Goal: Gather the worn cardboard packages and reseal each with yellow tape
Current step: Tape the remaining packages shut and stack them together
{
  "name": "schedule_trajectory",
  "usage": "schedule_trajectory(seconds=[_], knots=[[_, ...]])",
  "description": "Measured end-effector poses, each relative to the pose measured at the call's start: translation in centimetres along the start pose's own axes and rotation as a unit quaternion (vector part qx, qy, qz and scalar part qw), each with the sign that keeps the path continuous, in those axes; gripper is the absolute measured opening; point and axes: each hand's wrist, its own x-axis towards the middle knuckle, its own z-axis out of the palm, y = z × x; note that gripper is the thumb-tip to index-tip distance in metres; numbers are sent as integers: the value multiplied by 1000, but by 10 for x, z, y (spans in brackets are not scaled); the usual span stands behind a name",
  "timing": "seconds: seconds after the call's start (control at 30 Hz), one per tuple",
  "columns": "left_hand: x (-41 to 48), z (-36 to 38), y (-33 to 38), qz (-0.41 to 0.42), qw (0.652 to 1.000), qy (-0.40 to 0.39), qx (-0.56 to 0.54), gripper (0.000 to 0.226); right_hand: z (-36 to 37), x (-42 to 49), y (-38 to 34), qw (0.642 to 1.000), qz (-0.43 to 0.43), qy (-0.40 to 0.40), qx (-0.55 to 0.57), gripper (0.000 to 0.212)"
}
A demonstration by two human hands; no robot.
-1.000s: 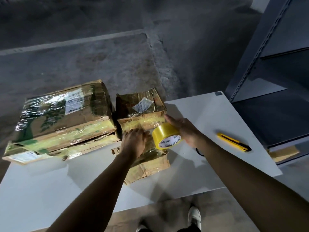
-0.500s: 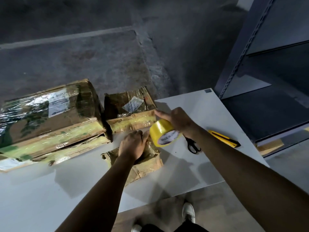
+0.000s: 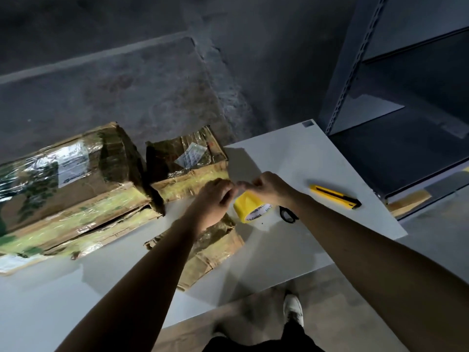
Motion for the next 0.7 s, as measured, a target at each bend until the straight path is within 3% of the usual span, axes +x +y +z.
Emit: schedule_trajectory(seconds=[0.07, 0.13, 0.23, 0.3, 0.37, 0.57, 0.7], knots=[[10, -5, 18, -15, 991, -126, -43, 50, -2, 2, 0, 1000, -2, -2, 17, 59], [18, -5, 27, -19, 984, -178, -19, 46, -3, 4, 3, 999, 9, 3, 32, 57], [25, -1, 27, -32, 984, -167, -57, 32, -7, 4, 16, 996, 21, 62, 61, 48], [27, -1, 27, -46, 986, -146, -72, 31, -11, 0, 35, 991, 58, 116, 36, 26], [28, -2, 28, -54, 988, -123, -80, 34, -10, -8, 57, 987, 118, 101, -31, 14], [31, -2, 27, -81, 988, -107, -69, 43, 21, -21, 98, 963, 208, 23, -172, 43], [31, -1, 27, -96, 986, -113, -82, 44, 26, -22, 104, 953, 203, 9, -224, 39]])
